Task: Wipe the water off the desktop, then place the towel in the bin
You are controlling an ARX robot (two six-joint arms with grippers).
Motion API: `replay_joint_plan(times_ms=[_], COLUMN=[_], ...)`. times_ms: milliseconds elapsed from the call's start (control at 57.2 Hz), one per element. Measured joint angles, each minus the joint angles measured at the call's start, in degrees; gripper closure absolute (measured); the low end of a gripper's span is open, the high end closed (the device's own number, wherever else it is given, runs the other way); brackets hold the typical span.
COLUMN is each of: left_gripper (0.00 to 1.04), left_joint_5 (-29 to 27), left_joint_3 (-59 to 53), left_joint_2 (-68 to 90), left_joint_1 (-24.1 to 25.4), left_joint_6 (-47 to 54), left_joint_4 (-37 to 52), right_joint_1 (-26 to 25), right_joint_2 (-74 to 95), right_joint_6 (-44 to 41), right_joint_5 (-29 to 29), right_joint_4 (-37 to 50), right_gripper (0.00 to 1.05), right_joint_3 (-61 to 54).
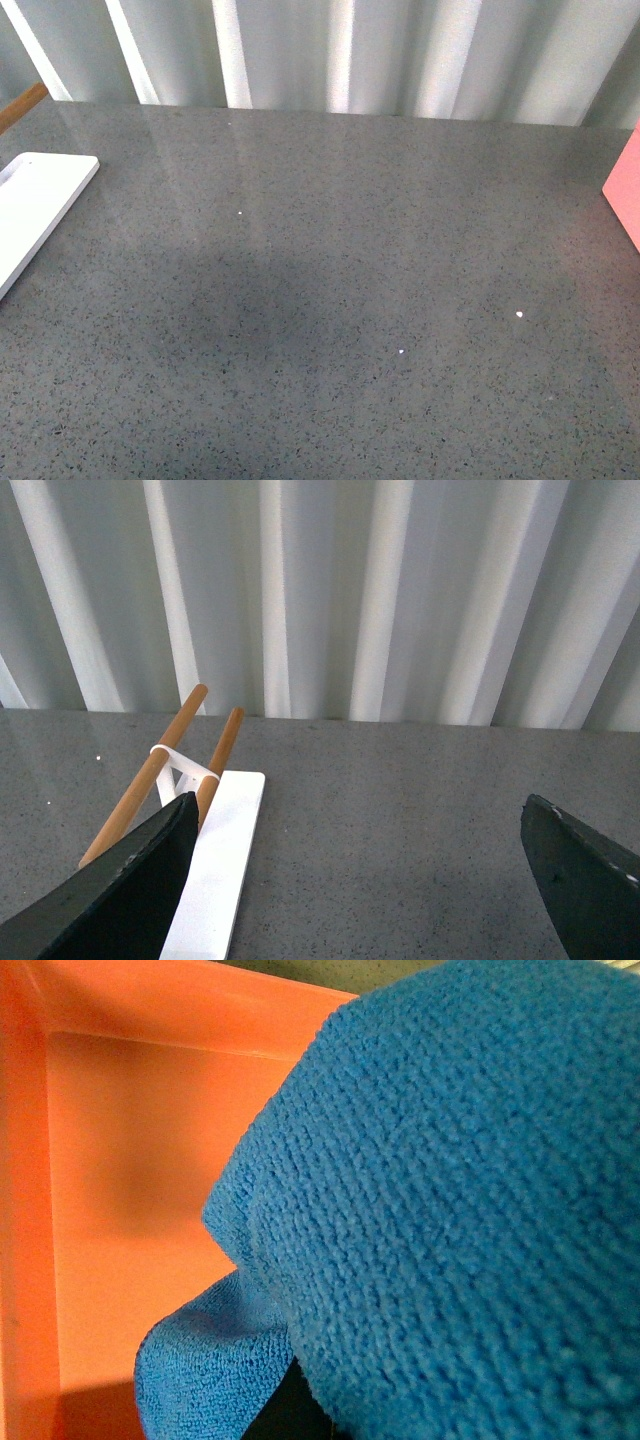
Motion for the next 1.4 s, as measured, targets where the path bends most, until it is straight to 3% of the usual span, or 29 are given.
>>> replay_joint_plan(times_ms=[612,926,996,1380,1398], left_gripper=[0.07,0.07,0.07,0.07,0.07], left_joint_5=[-0.02,-0.02,-0.02,-0.02,-0.02], left_joint_3=[0.0,0.0,0.0,0.0,0.0], left_joint_2=[0.0,-0.02,0.0,-0.02,-0.02], left_joint_1=[0.0,0.0,0.0,0.0,0.0], left_joint_6=[0.0,0.0,0.0,0.0,0.0], left_joint_4=[0.0,0.0,0.0,0.0,0.0], right_joint_1=[-1.4,-1.09,-1.07,-0.98,-0.98], right_joint_2=[5.57,5.97,5.97,5.97,5.95], right_joint_6=[2.64,2.95,3.02,3.13,3.17], right_joint_5=[-4.81,-7.15,-7.15,-7.23,-7.26], right_joint_4=[-6.34,-5.42,-5.42,-5.42,-5.42], right_gripper=[0.99,0.99,0.9,0.05,0.05], right_joint_3=[2.05,2.36,2.36,2.36,2.36])
